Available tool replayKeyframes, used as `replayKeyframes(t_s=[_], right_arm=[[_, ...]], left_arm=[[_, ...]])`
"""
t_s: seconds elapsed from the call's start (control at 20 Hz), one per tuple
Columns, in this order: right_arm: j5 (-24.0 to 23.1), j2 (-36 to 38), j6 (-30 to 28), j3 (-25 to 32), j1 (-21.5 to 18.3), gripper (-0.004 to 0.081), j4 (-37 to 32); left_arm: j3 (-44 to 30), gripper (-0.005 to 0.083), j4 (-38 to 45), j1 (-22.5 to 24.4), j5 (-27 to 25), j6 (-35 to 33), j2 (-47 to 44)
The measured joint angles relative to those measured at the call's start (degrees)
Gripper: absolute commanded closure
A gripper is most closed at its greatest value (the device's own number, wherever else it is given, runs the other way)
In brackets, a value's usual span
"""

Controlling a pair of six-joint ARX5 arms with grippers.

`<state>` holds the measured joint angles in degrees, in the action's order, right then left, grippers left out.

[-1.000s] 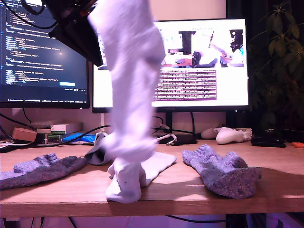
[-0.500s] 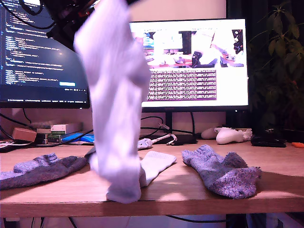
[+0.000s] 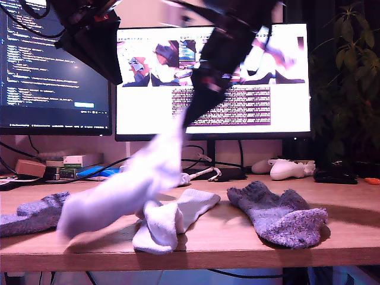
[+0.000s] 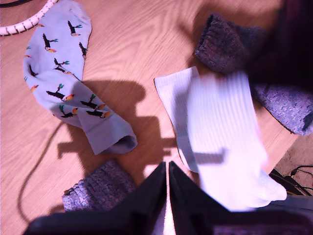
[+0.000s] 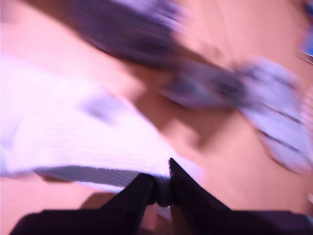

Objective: Pair up the socks based on colour and pattern, by placing them on top of one another

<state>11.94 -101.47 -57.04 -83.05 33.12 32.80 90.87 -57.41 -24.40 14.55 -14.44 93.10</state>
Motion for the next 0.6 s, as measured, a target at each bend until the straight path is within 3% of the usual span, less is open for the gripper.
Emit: replayKeyframes(t_s=[0.15,0.45,0.6], right_arm=[[-0.15,0.0,-1.27,0.0,-2.43,0.0782,-0.61],[0.96,-1.25,-4.79,-0.02,-2.67,0.0775,-0.24],[-0.13,-7.08,-6.99,-0.02,-2.67,0.0589,-2.56]], left_arm=[[0.0,0.0793,0.52,0.2,0.0,0.0,0.0],[0.0,0.0793,0.5,0.2,0.04,-0.02,0.0],[0.0,0.0793,0.37,0.2,0.04,-0.02,0.0]])
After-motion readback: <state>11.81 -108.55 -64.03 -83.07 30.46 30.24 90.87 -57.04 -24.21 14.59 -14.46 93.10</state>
